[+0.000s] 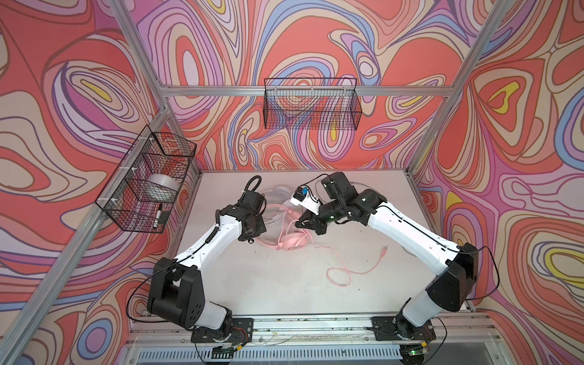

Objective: Wrap the headphones
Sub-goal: 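Carry the pink cable with the right gripper around the headset held by the left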

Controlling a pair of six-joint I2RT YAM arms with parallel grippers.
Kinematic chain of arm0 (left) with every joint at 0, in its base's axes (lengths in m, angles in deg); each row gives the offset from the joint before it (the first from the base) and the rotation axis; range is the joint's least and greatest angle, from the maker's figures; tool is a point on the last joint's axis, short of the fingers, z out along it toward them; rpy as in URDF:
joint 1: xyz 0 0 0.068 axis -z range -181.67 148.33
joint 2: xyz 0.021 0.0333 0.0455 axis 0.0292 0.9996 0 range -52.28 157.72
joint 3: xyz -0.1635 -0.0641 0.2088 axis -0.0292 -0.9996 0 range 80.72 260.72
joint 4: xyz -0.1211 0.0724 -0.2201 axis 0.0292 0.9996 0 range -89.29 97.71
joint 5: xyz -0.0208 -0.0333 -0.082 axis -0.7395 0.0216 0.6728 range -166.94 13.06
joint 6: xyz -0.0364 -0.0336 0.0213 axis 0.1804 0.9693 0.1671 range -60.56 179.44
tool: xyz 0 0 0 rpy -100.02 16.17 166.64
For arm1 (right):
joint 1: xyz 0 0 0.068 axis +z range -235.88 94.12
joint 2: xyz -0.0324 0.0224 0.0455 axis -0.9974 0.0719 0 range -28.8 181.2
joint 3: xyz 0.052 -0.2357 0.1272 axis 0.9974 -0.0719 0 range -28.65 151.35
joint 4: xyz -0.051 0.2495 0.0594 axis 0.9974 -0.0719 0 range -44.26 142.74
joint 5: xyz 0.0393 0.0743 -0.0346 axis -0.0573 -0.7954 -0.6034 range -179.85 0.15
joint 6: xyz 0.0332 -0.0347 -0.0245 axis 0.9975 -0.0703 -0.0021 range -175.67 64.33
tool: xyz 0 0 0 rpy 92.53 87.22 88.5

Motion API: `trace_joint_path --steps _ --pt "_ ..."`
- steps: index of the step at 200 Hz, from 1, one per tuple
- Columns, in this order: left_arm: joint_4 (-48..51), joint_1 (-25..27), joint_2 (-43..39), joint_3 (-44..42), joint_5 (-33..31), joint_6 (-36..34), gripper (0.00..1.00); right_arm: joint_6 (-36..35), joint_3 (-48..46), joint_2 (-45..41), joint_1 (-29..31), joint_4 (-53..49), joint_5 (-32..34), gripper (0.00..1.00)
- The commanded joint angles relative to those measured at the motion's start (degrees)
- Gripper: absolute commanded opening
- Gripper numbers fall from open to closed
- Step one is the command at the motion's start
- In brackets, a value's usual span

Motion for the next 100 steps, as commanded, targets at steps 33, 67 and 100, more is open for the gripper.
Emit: trace_joint_path --steps 33,67,100 --pt "2.4 1.6 -0.3 1.3 2.7 -6.5 0.0 -1.5 5.6 6.2 -1.7 -0.3 10.9 0.0" --pt "3.0 1.8 -1.1 1.1 5.3 -10.8 0.0 -0.4 9.9 11.0 -2.1 -3.1 16.8 0.0" --pt "3.2 1.8 -1.1 1.1 7.4 -13.3 0.0 1.6 10.6 13.5 -3.7 -2.2 16.6 0.0"
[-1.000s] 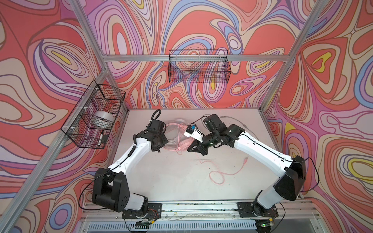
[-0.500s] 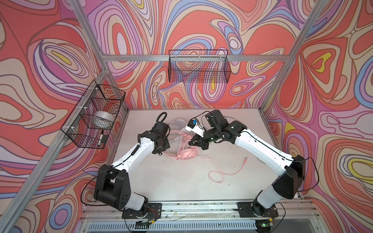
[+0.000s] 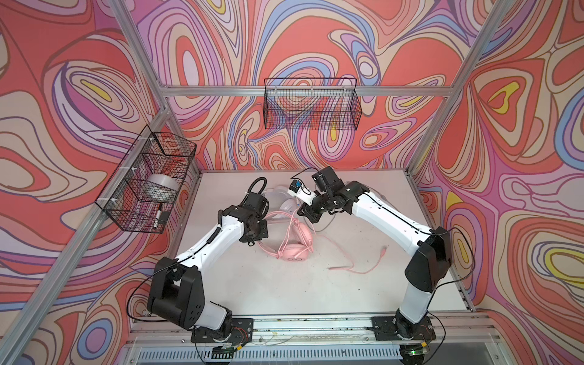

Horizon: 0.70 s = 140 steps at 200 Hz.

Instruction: Wrap the headphones

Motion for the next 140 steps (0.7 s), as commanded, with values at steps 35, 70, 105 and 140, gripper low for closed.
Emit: trace_joint_path --steps 35,70,105,140 --pt "0.4 0.2 -1.5 0.3 8.2 -5.3 0.0 5.0 3.9 4.8 -4.1 -0.6 -0.5 0.0" --pt "0.5 0.2 -1.5 -0.1 10.9 -7.6 0.0 6.9 3.2 6.8 -5.8 0.4 -3.2 0.0" --pt "-0.2 0.3 -2.3 -0.5 13.4 -8.5 0.0 9.6 0.5 7.7 -7.6 4.1 -7.1 0.0" --pt "-2.0 0.2 -2.5 -1.6 16.5 -8.0 0.0 11.7 -0.8 8.6 -8.6 5.6 -7.5 0.0"
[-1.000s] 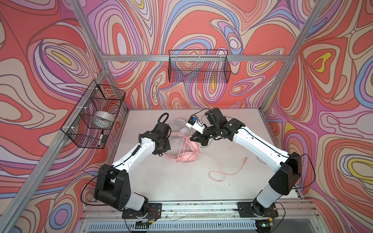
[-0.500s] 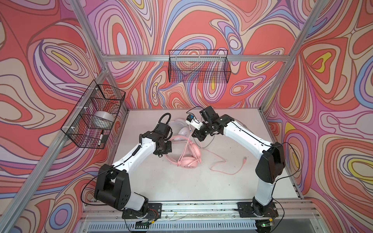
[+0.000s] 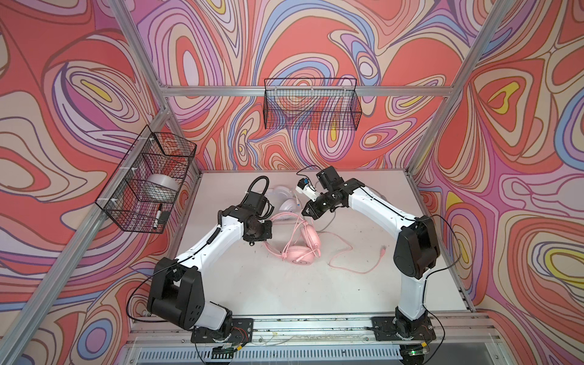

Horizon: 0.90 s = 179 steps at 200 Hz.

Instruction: Wrap the headphones

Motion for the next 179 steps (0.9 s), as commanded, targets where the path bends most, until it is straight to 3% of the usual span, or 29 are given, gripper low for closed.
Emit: trace_joint_path --steps 1,98,179 --pt "0.7 0.1 -2.3 -1.2 6.1 -1.9 0.0 2.8 -1.4 1.2 -2.0 4.8 0.5 0.0" --pt "0.3 -0.2 -2.0 -2.6 8.7 -2.1 0.0 8.7 -7.5 1.3 -4.9 9.2 -1.7 0.13" --pt "-0.6 -1.2 -2.1 -3.9 11.0 -1.7 0.0 12.8 -11.9 1.0 -7.3 11.3 -0.9 0.18"
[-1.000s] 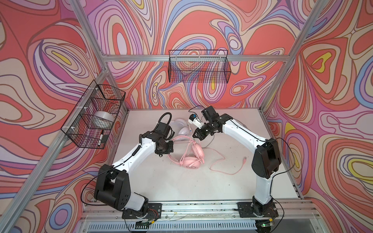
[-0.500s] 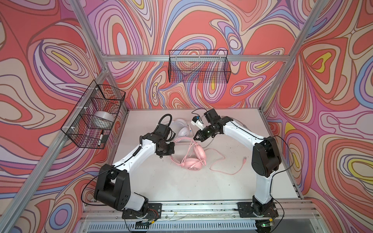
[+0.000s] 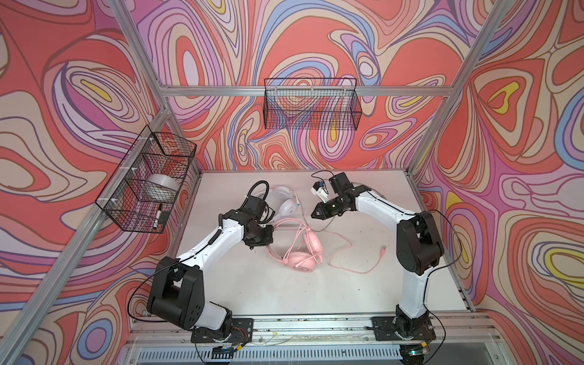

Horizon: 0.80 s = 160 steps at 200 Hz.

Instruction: Wrap the headphones

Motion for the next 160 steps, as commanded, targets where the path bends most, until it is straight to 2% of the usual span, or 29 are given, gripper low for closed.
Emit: trace_joint_path --steps 1,49,109,160 --pt "1.0 -0.5 -2.0 -0.1 4.8 -0.9 0.0 1.9 -0.9 0.7 -0.8 1.8 2.0 0.18" --pt "-0.4 -2.4 -3.9 -0.8 8.0 0.3 0.0 2.9 -2.9 1.7 -1.2 1.7 3.2 0.18" --pt "-3.1 -5.2 -6.7 -0.8 12.8 3.7 0.0 6.0 -10.3 0.6 -1.2 5.1 4.2 0.19" --pt "-4.6 -7.5 -8.1 -0.4 14.4 6.8 0.0 6.9 -14.2 -0.4 -1.2 6.2 4.6 0.2"
